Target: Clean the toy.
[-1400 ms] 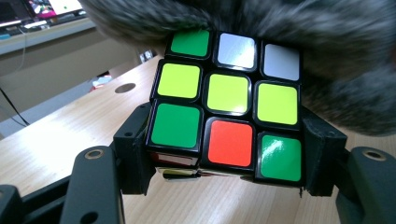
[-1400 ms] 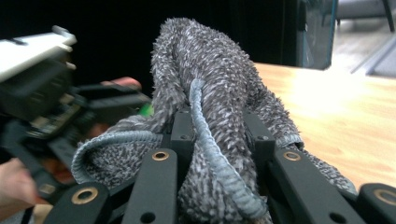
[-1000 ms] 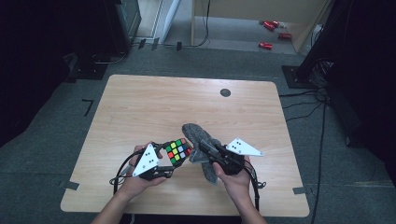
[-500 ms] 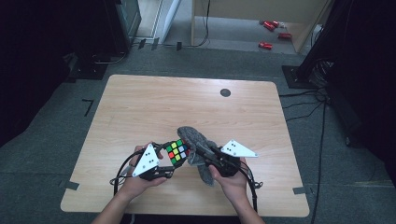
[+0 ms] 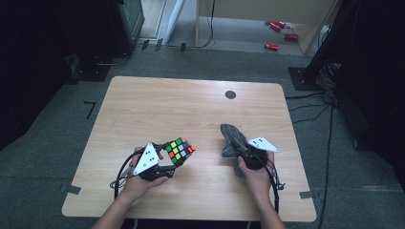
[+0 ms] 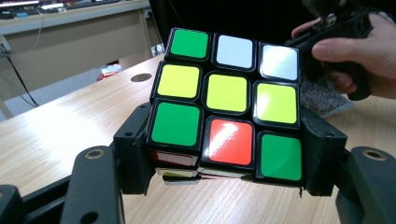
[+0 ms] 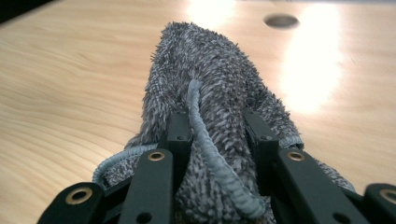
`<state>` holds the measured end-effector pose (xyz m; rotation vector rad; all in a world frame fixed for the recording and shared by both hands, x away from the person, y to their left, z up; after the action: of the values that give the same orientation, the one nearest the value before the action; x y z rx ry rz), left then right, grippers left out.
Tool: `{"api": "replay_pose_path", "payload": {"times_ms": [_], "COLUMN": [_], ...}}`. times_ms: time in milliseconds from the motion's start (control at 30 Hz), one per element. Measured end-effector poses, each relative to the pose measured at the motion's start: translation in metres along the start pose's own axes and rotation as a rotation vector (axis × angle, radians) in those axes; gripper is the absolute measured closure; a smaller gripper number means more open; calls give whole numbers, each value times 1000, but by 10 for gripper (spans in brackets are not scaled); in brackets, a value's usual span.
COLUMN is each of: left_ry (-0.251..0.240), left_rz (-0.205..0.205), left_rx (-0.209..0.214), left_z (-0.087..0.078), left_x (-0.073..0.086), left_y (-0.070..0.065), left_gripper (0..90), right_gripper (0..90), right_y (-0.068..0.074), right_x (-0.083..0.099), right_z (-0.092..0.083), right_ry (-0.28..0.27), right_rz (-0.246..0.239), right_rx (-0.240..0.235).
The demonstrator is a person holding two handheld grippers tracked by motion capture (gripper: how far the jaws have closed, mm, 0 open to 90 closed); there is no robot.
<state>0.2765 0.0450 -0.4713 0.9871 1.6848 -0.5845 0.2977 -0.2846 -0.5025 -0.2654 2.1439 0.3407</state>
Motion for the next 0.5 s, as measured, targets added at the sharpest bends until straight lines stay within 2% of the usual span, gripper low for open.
{"api": "replay_pose_path", "payload": {"times_ms": [67,233,333,400,500], "left_ry": [5,12,19,21,22], "left_rz": [-5,-27,-38,-49,-64], "left_rx": [-7,-13,-16,-18,-20], "left_z": [1,0,0,0,0], "left_x": [0,1,1,1,1], "left_y": [1,3,5,6,8], "left_gripper": [347,347,347,347,347], "right_gripper": [683,639,536,438,340], "right_y": [-3,1,0,3,9], "right_x": [4,9,11,9,3], "right_z": [4,12,15,13,7], "right_ry": [24,64,70,44,-30], "right_rz": [-7,-45,-49,-83,-125], "right_rx": [13,12,-19,-27,-39]}}
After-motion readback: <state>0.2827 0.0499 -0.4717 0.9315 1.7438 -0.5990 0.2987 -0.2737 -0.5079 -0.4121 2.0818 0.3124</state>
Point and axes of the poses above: each handheld gripper's, and its own axes: z roughly forward along the jaws, x roughly out of its underside, y roughly to its left, the point moved 2 cm from there along z, roughly forward along the jaws, and after that the axes turned 4 degrees about y, right-handed, at the moved point
